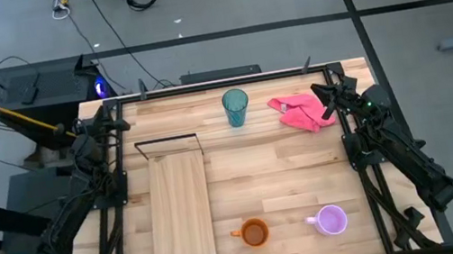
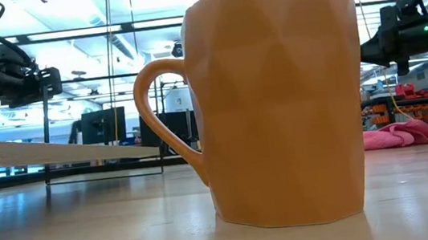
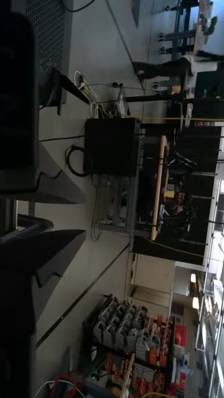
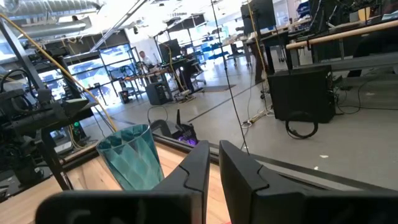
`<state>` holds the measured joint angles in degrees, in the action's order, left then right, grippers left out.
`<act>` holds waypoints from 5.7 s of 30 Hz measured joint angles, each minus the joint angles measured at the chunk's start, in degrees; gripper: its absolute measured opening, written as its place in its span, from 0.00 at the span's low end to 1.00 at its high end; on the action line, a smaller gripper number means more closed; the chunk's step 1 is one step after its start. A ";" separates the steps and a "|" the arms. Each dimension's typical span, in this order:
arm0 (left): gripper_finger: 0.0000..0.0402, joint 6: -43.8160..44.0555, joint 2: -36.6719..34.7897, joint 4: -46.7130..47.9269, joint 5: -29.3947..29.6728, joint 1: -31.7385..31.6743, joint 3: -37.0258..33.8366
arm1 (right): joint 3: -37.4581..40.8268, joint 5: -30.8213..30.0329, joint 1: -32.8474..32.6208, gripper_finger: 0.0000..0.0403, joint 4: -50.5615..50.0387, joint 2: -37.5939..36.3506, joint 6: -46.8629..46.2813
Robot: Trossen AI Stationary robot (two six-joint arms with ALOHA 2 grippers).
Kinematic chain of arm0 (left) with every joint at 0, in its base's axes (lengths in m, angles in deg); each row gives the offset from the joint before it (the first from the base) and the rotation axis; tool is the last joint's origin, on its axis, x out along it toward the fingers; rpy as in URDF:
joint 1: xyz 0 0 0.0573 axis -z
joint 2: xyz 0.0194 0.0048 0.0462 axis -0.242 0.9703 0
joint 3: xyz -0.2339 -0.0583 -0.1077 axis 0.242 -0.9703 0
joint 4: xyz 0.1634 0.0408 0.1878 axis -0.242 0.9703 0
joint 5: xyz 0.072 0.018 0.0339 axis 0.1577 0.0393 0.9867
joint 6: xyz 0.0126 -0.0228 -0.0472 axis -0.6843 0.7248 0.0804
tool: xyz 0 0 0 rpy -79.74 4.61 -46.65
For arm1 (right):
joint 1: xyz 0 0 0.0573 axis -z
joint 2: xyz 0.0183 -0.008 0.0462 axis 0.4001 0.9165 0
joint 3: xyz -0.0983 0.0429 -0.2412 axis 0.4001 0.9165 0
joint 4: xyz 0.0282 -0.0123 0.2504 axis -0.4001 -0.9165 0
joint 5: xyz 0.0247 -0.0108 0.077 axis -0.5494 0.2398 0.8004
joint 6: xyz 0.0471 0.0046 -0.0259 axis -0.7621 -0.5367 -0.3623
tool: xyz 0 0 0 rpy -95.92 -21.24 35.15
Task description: Stack small to large cups/mugs on shelf
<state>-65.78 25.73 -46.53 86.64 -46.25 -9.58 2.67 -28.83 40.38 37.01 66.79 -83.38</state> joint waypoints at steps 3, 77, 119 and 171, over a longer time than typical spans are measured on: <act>0.21 0.00 -0.02 0.02 -0.01 0.01 0.00 | 0.00 0.00 0.00 0.11 -0.01 0.01 0.00; 0.22 50.00 3.15 -27.50 -59.33 5.91 29.55 | -33.58 7.94 -0.02 0.11 0.28 0.06 -45.79; 0.22 35.00 45.26 -28.29 -63.51 16.98 53.44 | -66.60 28.95 -5.85 0.11 5.77 51.59 -35.66; 0.22 63.08 66.56 49.30 -11.11 95.57 61.70 | -66.62 -37.03 -112.13 0.11 -69.05 59.34 -86.15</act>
<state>-2.70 92.29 2.78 75.53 49.32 52.12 -63.95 -65.86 -71.75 -32.03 126.13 -169.53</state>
